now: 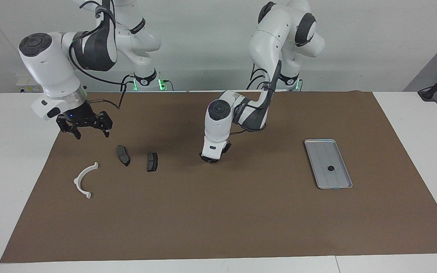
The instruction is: Place bearing gear from tray to pile
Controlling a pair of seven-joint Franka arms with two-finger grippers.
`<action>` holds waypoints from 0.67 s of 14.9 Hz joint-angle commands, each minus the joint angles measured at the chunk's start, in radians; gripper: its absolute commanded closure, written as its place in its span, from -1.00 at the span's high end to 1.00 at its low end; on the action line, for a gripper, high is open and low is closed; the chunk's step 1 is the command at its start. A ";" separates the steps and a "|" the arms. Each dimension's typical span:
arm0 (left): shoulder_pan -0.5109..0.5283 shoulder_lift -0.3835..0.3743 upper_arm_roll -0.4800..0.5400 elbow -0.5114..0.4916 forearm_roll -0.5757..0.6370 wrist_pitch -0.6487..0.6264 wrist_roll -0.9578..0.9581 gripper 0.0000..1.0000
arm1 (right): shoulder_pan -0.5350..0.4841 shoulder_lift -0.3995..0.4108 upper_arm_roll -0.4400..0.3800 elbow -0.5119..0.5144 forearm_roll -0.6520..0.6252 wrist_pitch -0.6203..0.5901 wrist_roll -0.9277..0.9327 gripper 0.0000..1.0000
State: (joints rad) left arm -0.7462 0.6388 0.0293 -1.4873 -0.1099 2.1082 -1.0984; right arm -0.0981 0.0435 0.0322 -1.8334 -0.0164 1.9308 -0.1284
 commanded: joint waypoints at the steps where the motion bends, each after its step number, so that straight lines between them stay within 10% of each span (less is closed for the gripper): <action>1: -0.015 -0.001 0.015 -0.008 -0.017 0.020 -0.008 0.02 | -0.008 -0.004 0.005 -0.009 0.013 0.022 -0.031 1.00; 2: -0.015 -0.001 0.017 -0.004 -0.013 0.012 -0.008 0.85 | -0.008 -0.001 0.005 -0.007 0.013 0.027 -0.033 1.00; 3: -0.016 -0.002 0.020 0.001 -0.010 -0.005 -0.006 1.00 | -0.008 0.010 0.005 -0.006 0.013 0.030 -0.034 1.00; 10: 0.102 -0.160 0.049 -0.077 -0.001 -0.138 0.040 1.00 | 0.010 0.157 0.017 0.112 0.016 0.083 0.013 0.96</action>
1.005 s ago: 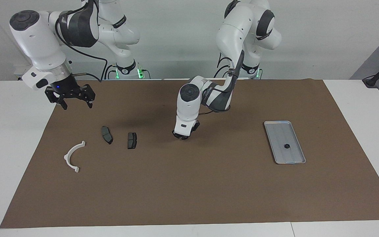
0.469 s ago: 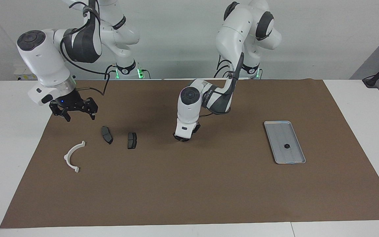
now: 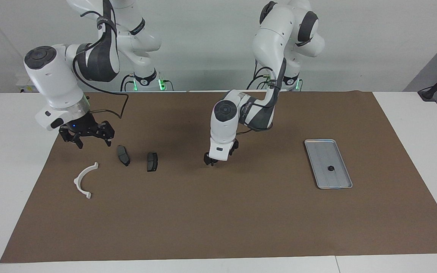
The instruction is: Place bearing gear from tray to pile
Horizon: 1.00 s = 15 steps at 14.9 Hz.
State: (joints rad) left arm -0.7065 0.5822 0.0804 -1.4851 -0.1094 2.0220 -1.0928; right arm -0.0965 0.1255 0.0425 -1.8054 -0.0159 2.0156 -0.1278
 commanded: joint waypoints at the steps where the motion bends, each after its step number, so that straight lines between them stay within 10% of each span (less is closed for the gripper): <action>1: 0.091 -0.135 -0.002 -0.110 -0.001 -0.078 0.090 1.00 | 0.042 0.121 0.007 0.124 0.014 -0.002 0.054 0.94; 10: 0.476 -0.300 -0.002 -0.348 -0.001 -0.054 0.781 1.00 | 0.427 0.266 0.007 0.216 -0.053 0.024 0.584 0.94; 15: 0.552 -0.332 0.024 -0.472 0.023 0.085 0.928 0.54 | 0.544 0.345 0.007 0.212 -0.056 0.100 0.732 0.94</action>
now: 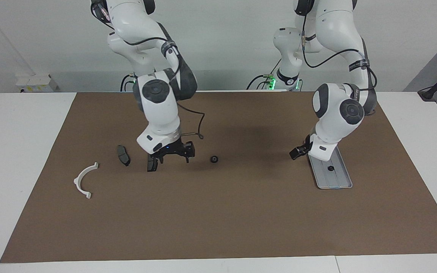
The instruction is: Place bearing gear from tray to pile
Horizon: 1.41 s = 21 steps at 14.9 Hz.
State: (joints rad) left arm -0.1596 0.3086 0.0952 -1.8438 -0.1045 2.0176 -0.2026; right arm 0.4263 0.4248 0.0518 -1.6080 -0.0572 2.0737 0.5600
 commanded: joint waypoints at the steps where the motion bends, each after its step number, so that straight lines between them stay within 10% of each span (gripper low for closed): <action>1: 0.003 -0.059 0.011 -0.129 0.040 0.114 0.060 0.47 | 0.037 0.061 -0.003 0.016 -0.013 0.057 0.055 0.94; 21: 0.098 -0.017 0.012 -0.138 0.060 0.269 0.120 0.47 | 0.094 0.115 0.000 -0.099 0.020 0.198 0.092 0.94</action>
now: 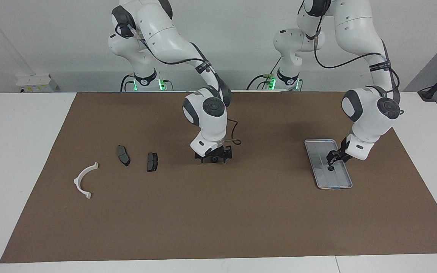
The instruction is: Place bearing gear from tray to pile
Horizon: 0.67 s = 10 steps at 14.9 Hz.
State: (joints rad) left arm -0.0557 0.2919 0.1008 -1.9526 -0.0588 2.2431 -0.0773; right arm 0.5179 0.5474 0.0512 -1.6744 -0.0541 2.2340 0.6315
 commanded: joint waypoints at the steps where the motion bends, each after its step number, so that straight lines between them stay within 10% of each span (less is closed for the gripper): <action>1: -0.006 0.010 0.007 -0.031 0.014 0.055 -0.009 0.47 | 0.002 -0.009 0.002 -0.033 0.017 0.038 0.022 0.94; 6: -0.010 0.033 0.007 -0.032 0.014 0.076 -0.024 0.47 | 0.016 -0.011 0.013 -0.033 0.036 0.033 0.039 0.80; 10: -0.012 0.039 0.005 -0.026 0.013 0.092 -0.038 0.43 | 0.016 -0.014 0.012 -0.042 0.037 0.036 0.042 -0.24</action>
State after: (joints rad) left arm -0.0571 0.3296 0.1003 -1.9702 -0.0588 2.3050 -0.0890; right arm 0.5390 0.5463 0.0587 -1.6899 -0.0254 2.2484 0.6477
